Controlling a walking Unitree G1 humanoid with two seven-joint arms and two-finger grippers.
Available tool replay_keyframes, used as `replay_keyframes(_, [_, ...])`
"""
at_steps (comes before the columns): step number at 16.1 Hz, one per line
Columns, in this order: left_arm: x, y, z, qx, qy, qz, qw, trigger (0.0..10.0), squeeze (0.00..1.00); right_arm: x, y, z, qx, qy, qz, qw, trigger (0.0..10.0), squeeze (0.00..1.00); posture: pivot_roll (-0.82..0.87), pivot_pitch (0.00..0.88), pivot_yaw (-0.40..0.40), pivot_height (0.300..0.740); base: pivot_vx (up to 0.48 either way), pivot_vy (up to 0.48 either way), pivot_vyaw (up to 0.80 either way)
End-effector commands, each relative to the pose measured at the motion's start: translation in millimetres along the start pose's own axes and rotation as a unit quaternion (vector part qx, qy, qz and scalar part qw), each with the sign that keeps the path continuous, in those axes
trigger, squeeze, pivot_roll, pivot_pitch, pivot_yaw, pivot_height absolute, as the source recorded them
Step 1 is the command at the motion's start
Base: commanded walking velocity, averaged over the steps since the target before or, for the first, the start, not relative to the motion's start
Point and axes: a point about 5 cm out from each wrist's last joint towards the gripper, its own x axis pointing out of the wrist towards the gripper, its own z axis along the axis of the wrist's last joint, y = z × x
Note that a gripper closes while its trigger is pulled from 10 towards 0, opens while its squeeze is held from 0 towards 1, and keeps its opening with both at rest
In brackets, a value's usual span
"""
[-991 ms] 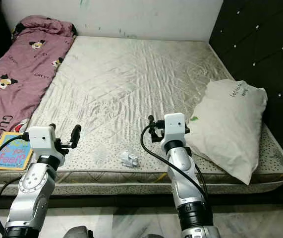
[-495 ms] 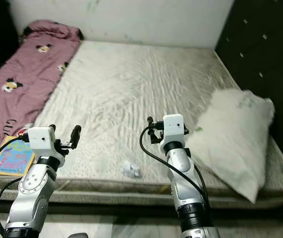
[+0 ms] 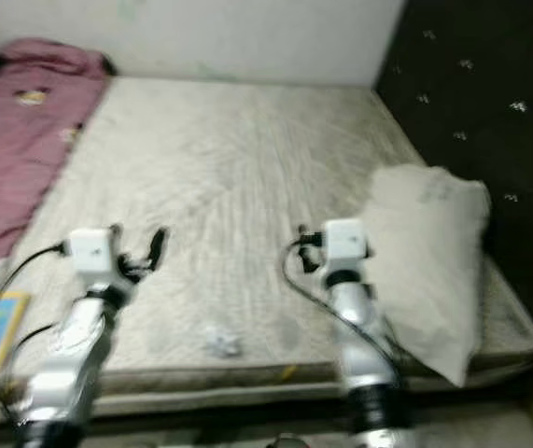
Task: Clean up the room
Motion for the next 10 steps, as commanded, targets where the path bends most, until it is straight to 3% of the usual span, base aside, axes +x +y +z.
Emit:
replay_keyframes(1, [-2.4,6.4,-2.6,-0.003,0.008,0.014,1.0,10.0,0.0,4.0,5.8,10.0,-0.004,-0.017,0.011,1.0,10.0,0.0,0.1,0.0,-0.056,0.74,0.0,0.0,0.0])
replay_keyframes(5, [-2.4,6.4,-2.6,-0.003,0.008,0.016,1.0,10.0,0.0,4.1,5.4,9.2,-0.003,-0.016,0.012,1.0,10.0,0.0,0.1,0.0,-0.057,0.74,0.0,0.0,0.0])
replay_keyframes(10, [-2.0,7.2,-4.3,-0.005,0.014,0.021,1.0,10.0,0.0,4.2,6.4,8.4,-0.007,-0.014,0.016,1.0,10.0,0.0,0.1,0.0,-0.056,0.74,0.0,0.48,0.0])
